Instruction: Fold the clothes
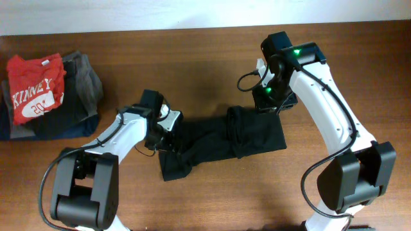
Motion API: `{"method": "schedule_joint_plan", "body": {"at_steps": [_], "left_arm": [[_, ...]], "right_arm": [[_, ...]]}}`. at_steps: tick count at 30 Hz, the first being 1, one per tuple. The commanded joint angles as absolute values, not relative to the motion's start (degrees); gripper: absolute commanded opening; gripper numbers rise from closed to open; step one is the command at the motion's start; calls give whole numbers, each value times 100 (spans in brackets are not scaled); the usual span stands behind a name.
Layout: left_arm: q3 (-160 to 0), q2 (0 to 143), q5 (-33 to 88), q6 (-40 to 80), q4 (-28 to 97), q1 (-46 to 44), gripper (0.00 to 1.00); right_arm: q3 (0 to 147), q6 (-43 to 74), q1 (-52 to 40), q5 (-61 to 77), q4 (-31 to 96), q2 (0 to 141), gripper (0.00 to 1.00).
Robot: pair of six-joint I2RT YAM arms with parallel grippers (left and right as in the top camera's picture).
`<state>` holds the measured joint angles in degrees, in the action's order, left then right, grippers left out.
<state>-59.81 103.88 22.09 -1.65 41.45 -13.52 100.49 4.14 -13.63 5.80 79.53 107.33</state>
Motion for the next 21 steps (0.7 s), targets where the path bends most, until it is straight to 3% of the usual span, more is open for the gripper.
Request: {"method": "schedule_joint_plan", "body": {"at_steps": [1, 5, 7, 10, 12, 15, 21], "left_arm": [[-5704, 10414, 2121, 395, 3879, -1374, 72], [-5472, 10418, 2084, 585, 3533, -1374, 72], [-5380, 10447, 2016, 696, 3428, -1374, 62], [-5365, 10514, 2012, 705, 3264, -1372, 28], [-5387, 10514, 1909, 705, 3190, -1308, 19], [-5516, 10508, 1621, 670, 3264, -1020, 13], [-6198, 10508, 1437, 283, 3900, 117, 10]], "right_arm": [[10095, 440, -1343, 532, 7979, 10709, 47], [10095, 440, -1343, 532, 7999, 10709, 47], [10095, 440, -1343, 532, 8020, 10709, 47], [10095, 440, -1343, 532, 8025, 10709, 47], [10095, 440, -1343, 532, 8060, 10709, 47], [10095, 438, -1343, 530, 8114, 10709, 47], [10095, 440, -1343, 532, 8130, 10709, 47]]}}
